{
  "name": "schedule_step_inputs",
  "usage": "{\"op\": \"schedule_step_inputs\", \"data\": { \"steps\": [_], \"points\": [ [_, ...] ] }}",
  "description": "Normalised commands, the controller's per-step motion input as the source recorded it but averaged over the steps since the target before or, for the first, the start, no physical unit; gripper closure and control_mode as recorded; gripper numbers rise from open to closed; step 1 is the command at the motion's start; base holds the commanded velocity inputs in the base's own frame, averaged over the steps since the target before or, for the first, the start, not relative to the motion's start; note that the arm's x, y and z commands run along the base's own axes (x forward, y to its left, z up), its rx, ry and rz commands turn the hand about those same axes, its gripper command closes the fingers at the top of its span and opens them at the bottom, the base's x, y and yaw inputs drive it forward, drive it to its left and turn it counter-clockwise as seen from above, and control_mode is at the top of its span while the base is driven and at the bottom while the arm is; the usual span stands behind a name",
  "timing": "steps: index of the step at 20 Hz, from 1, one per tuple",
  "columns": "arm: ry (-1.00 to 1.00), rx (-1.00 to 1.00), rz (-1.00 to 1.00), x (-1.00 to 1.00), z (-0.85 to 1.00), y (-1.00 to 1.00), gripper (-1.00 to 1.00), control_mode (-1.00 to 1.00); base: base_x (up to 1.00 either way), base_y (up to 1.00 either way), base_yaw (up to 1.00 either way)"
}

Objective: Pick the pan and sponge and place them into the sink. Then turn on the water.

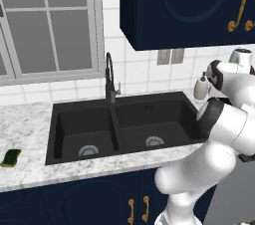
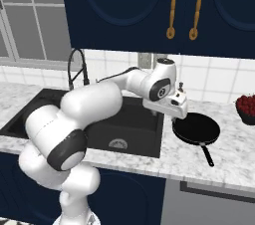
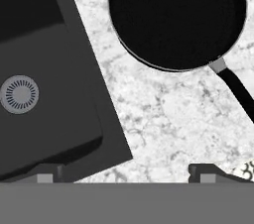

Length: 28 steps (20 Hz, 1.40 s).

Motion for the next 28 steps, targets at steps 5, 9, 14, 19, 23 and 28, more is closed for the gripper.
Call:
{"op": "schedule_step_inputs", "data": {
  "steps": [5, 9, 14, 19, 23, 28],
  "points": [
    [0.0, 0.03, -0.01, -0.03, -0.1, -0.41, -1.0, -1.0, 0.0, 0.0, 0.0],
    [0.0, 0.01, 0.0, 0.0, -0.21, -0.23, -1.0, -1.0, 0.0, 0.0, 0.0],
    [0.02, 0.01, 0.0, 0.0, -0.27, -0.36, -1.0, -1.0, 0.0, 0.0, 0.0],
    [0.0, 0.0, 0.01, 0.0, -0.25, -0.5, -1.0, -1.0, 0.0, 0.0, 0.0],
    [0.01, 0.01, 0.02, 0.0, -0.21, -0.58, -1.0, -1.0, 0.0, 0.0, 0.0],
    [0.05, 0.04, 0.01, 0.0, -0.08, -0.53, -1.0, -1.0, 0.0, 0.0, 0.0]
  ]
}}
